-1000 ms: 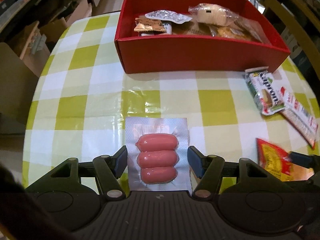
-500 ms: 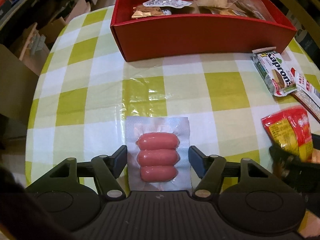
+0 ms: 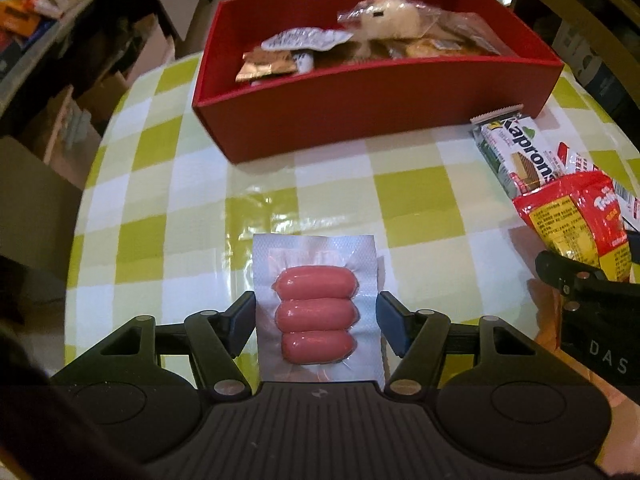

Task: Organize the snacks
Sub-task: 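Place the sausage pack in the red box with the left tool while the right tool places the Trolli bag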

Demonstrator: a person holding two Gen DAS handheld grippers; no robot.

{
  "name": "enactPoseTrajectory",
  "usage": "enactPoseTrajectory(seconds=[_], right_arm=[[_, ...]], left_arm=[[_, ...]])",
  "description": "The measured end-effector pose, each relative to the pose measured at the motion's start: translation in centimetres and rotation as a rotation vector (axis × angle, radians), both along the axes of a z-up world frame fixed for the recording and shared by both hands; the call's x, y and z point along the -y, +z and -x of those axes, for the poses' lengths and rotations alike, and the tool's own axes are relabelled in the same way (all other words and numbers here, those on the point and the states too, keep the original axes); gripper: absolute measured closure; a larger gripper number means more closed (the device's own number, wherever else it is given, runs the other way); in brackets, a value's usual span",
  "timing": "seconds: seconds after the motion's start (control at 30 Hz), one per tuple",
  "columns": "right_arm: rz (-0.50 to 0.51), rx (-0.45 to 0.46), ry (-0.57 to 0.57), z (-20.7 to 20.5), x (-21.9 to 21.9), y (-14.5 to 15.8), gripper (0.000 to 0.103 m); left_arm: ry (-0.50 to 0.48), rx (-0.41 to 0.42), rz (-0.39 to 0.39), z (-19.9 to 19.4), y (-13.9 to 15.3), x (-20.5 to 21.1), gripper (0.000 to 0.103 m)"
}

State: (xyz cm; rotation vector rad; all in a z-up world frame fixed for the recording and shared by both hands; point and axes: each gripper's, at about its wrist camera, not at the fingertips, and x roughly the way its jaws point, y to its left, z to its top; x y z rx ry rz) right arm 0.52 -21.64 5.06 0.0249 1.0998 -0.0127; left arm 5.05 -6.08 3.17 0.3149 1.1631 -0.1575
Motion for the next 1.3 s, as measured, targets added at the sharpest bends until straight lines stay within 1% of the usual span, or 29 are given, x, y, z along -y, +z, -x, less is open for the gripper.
enactPoseTrajectory(seconds=[0.07, 0.23, 0.33, 0.5, 0.83, 0.97, 1.17, 1.3], right_arm=[[0.0, 0.007, -0.005, -0.2, 0.1, 0.1, 0.047], [-0.008, 0.033, -0.02, -0.5, 0.6, 0.7, 0.047], [-0.006, 0.042, -0.021, -0.7, 0.7, 0.9, 0.047], [-0.008, 0.045, -0.016, -1.0, 0.7, 1.1, 0.047], [0.019, 0.037, 0.0, -1.8, 0.7, 1.2, 0.047], [0.048, 0.045, 0.003, -2.4, 0.6, 1.4, 0.047], [0.051, 0.066, 0.009, -3.6, 0.5, 2.1, 0.047], [0.053, 0.085, 0.017, -4.3, 0.3, 2.6, 0.047]], left_arm=[[-0.003, 0.01, -0.009, 0.0, 0.0, 0.3, 0.032], [-0.008, 0.017, -0.002, -0.2, 0.3, 0.8, 0.032], [-0.016, 0.034, -0.014, -0.2, 0.5, 1.1, 0.032], [-0.017, 0.045, -0.015, -0.4, 0.8, 1.3, 0.032], [-0.013, 0.067, -0.026, -1.2, 1.4, 1.3, 0.032], [-0.014, 0.081, -0.044, -1.6, 1.5, 1.3, 0.032], [-0.016, 0.106, -0.067, -2.3, 1.9, 1.5, 0.032], [-0.02, 0.142, -0.087, -2.7, 2.5, 1.7, 0.032]])
